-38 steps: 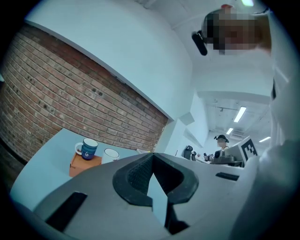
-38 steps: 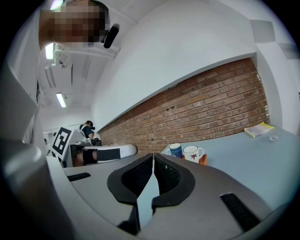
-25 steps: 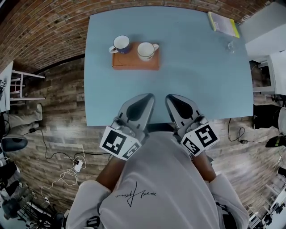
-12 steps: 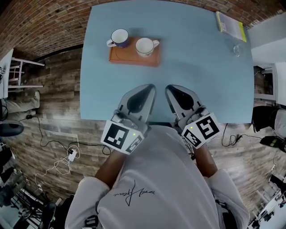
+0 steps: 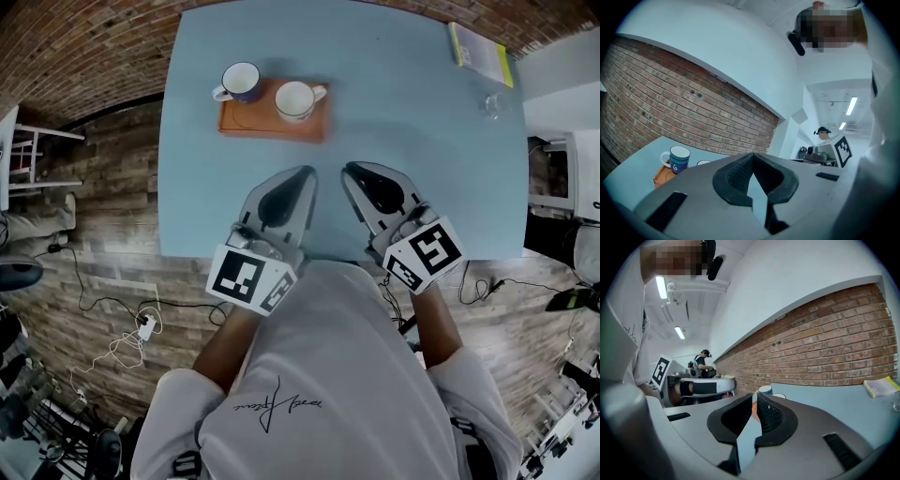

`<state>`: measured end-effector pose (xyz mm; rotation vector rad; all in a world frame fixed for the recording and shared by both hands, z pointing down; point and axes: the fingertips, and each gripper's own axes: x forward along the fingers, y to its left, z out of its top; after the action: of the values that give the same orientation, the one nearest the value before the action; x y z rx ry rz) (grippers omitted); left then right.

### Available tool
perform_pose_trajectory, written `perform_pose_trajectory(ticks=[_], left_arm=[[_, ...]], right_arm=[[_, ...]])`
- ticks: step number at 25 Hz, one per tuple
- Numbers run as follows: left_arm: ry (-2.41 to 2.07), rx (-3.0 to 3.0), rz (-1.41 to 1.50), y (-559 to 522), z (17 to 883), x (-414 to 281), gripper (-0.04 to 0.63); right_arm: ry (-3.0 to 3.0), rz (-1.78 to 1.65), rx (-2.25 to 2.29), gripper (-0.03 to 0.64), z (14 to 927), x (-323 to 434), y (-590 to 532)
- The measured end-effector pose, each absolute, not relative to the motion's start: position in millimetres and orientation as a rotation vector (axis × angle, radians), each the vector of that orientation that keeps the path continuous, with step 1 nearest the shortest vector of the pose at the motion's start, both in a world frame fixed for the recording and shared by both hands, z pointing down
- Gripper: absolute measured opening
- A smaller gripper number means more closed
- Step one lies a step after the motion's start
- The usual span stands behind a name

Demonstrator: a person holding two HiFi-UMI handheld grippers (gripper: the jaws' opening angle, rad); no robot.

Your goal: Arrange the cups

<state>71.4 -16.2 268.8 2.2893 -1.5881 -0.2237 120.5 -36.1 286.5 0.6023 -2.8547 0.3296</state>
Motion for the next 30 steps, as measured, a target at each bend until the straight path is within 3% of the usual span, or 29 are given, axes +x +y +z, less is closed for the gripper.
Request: perform_pose_trajectory(ticks=[30], left_arm=[[-1.687, 2.167, -0.143, -79, 298, 53, 0.009]], right_arm=[[-2.804, 0.09, 0.236, 0.023, 318, 81, -125]])
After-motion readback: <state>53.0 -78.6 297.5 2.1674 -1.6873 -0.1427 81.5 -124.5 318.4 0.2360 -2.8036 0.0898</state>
